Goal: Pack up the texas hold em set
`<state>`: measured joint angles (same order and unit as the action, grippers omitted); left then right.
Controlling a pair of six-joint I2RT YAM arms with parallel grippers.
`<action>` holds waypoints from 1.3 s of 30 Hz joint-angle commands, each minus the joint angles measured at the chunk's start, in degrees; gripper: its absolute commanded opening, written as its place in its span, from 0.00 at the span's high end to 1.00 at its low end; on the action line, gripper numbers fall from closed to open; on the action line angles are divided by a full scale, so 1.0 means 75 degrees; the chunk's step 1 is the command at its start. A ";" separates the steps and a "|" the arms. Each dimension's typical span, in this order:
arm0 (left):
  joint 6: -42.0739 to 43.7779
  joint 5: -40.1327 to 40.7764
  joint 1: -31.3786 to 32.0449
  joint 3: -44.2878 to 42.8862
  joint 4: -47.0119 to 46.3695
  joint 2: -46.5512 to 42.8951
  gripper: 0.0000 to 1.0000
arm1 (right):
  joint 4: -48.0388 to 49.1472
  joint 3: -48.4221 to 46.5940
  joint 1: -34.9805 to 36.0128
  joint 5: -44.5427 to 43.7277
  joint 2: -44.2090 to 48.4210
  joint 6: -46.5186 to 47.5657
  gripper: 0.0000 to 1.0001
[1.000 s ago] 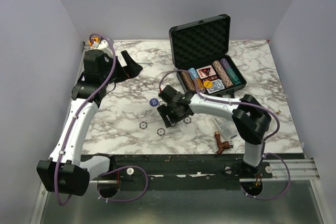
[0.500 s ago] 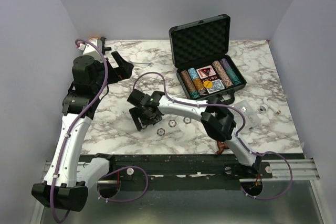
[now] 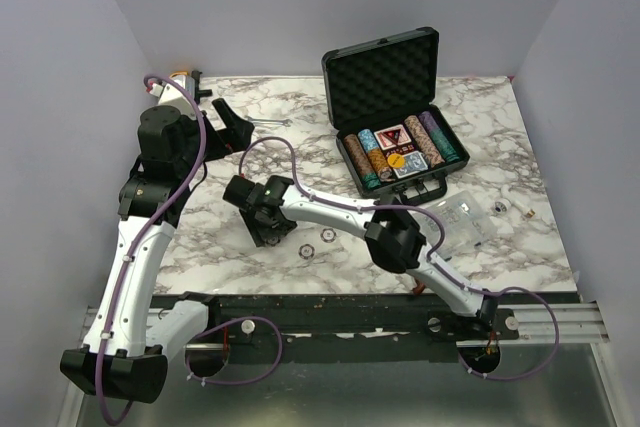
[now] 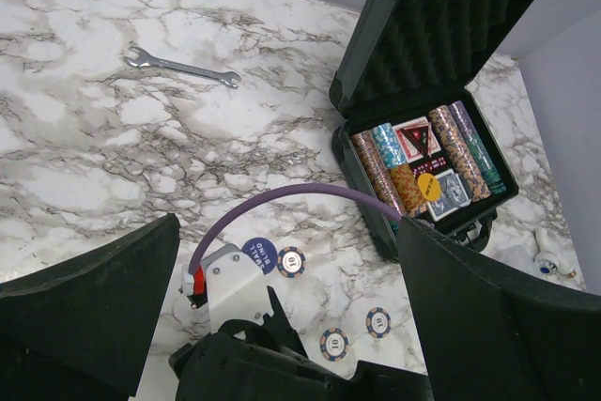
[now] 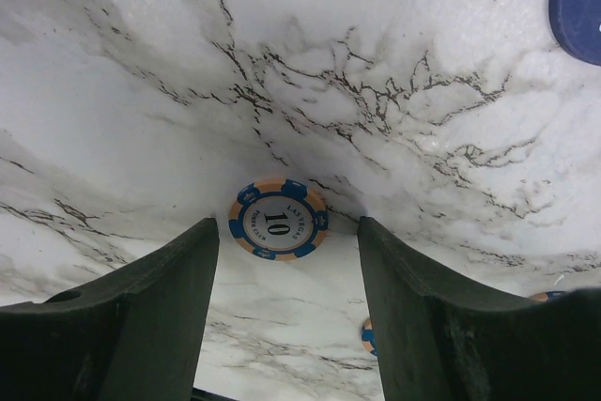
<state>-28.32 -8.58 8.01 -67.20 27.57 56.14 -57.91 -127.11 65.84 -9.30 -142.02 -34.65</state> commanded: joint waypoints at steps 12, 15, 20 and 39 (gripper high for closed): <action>0.0073 -0.0040 0.0033 -0.0181 0.0026 -0.0067 0.02 | -0.0365 -0.0077 0.0171 -0.0016 -0.0960 0.0355 0.49; 0.0084 -0.0019 0.0033 -0.0181 0.0027 -0.0067 0.02 | -0.0274 0.0092 0.0141 -0.0121 -0.0891 0.0353 0.54; 0.0090 -0.0043 0.0033 -0.0169 0.0014 -0.0046 0.01 | 0.0262 0.1019 -0.0036 -0.0358 -0.0175 0.0316 0.73; 0.0061 -0.0115 0.0033 -0.0087 -0.0070 0.0245 0.01 | 0.2248 0.5213 -0.0533 -0.0835 0.3534 0.0390 0.80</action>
<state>-28.32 -8.60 8.01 -67.20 27.51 57.36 -43.07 -90.21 61.23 -17.89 -118.04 -31.86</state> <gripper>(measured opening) 0.984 0.217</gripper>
